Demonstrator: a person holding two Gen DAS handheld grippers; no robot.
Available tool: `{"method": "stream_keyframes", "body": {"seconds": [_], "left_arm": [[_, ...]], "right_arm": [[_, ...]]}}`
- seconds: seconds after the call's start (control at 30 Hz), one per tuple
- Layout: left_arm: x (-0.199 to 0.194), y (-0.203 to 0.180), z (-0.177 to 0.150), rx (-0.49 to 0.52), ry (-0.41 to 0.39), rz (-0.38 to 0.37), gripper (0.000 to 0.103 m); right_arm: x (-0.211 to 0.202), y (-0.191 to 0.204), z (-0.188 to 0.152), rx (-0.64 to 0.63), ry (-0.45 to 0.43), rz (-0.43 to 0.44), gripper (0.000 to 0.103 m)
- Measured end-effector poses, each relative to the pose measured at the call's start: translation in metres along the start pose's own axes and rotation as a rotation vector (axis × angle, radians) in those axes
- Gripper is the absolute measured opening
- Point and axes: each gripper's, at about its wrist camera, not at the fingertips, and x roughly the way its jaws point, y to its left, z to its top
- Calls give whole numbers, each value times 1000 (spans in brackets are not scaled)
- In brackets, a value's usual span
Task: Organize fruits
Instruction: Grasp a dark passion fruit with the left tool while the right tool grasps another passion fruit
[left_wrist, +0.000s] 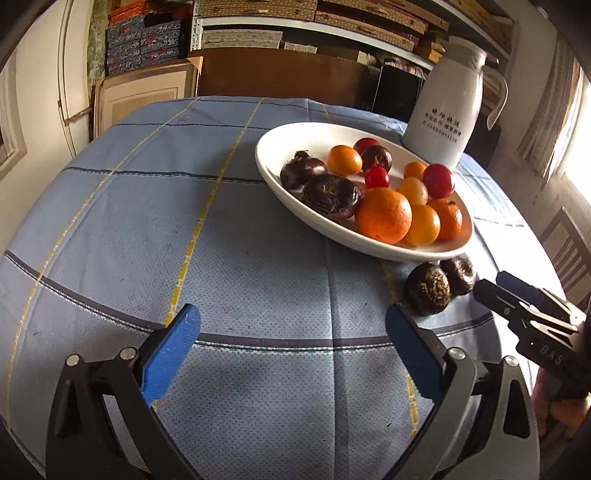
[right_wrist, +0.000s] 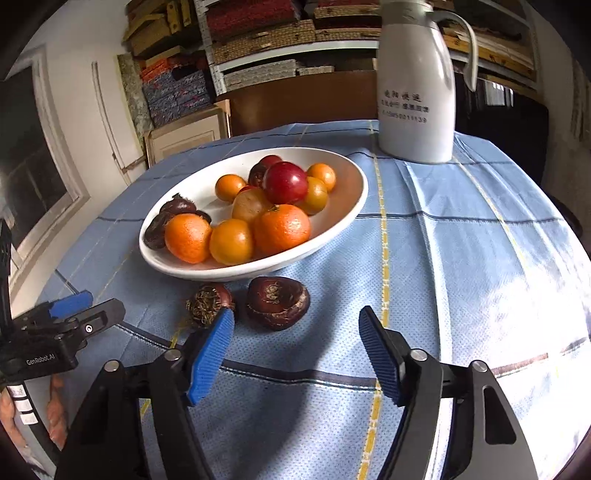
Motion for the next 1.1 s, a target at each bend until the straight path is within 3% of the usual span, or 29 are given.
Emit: {"method": "stream_keyframes", "body": {"seconds": [0.07, 0.27, 0.47, 0.7, 0.93, 1.03, 1.1], "left_arm": [[1, -5, -1, 27, 3, 15, 98], [3, -16, -3, 94, 12, 48, 98], [9, -22, -7, 133, 47, 56, 98], [8, -30, -9, 179, 45, 74, 98], [13, -54, -1, 182, 59, -9, 98], [16, -75, -2, 243, 44, 33, 98], [16, -89, -2, 292, 1, 108, 98]], "right_arm": [[5, 6, 1, -24, 18, 2, 54], [17, 10, 7, -31, 63, 2, 45], [26, 5, 10, 9, 89, 23, 43], [3, -14, 2, 45, 41, 19, 43], [-2, -45, 4, 166, 17, 6, 43], [-2, -42, 5, 154, 18, 7, 43], [-3, -42, 6, 153, 15, 8, 43]]}}
